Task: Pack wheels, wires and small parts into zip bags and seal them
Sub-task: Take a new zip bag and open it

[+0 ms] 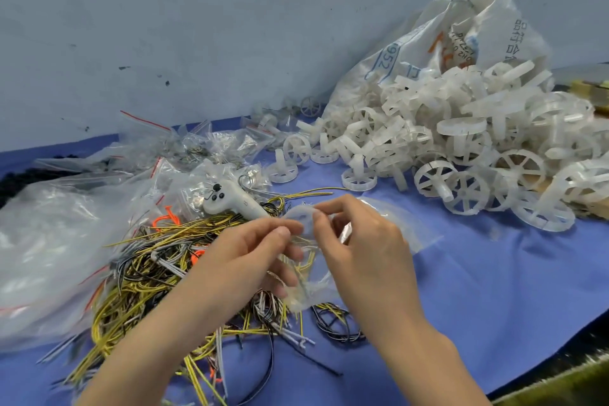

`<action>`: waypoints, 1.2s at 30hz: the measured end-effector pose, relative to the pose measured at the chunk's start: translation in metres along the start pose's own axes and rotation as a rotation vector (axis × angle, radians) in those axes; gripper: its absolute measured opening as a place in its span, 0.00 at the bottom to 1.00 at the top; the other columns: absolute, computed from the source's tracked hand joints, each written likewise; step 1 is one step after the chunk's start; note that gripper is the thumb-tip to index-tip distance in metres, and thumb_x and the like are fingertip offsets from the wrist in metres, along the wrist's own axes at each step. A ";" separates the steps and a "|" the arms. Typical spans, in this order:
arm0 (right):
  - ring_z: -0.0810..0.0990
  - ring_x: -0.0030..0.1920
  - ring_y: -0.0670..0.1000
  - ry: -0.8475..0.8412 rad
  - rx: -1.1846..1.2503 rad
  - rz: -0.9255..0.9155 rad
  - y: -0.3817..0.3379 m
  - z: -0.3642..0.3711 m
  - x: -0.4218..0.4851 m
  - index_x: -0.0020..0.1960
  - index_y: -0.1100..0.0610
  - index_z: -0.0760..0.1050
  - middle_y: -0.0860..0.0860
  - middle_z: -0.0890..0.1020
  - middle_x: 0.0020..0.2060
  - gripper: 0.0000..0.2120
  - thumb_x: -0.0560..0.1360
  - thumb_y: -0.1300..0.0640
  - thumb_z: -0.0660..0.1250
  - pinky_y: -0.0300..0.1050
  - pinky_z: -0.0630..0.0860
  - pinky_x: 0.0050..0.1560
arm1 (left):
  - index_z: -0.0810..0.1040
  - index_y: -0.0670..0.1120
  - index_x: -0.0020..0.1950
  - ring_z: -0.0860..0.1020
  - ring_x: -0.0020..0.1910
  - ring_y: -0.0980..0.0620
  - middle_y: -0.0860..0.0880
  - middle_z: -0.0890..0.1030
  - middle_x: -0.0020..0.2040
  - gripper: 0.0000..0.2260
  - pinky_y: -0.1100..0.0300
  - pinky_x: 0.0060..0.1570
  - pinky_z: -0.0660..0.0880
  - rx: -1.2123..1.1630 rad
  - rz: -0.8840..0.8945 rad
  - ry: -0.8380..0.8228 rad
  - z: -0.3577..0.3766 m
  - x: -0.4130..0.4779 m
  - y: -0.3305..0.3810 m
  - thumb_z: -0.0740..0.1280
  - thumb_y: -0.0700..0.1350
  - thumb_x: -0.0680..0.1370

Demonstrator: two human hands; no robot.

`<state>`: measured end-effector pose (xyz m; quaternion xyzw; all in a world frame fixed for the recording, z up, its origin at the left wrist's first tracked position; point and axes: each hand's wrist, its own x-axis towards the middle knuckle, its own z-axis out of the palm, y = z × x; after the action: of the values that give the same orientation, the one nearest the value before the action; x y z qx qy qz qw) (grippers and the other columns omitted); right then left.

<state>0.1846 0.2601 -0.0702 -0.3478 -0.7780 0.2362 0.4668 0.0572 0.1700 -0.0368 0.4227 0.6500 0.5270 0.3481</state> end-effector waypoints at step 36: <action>0.77 0.37 0.43 -0.050 -0.025 -0.011 -0.003 0.017 -0.005 0.45 0.43 0.76 0.38 0.78 0.34 0.05 0.77 0.43 0.64 0.48 0.74 0.36 | 0.76 0.52 0.40 0.77 0.37 0.51 0.51 0.80 0.36 0.07 0.57 0.37 0.71 0.702 -0.252 0.551 -0.109 -0.011 -0.042 0.68 0.52 0.76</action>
<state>0.1702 0.2541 -0.0784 -0.3435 -0.7942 0.2325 0.4441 -0.0437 0.1133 -0.0555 0.2768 0.9037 0.3212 0.0593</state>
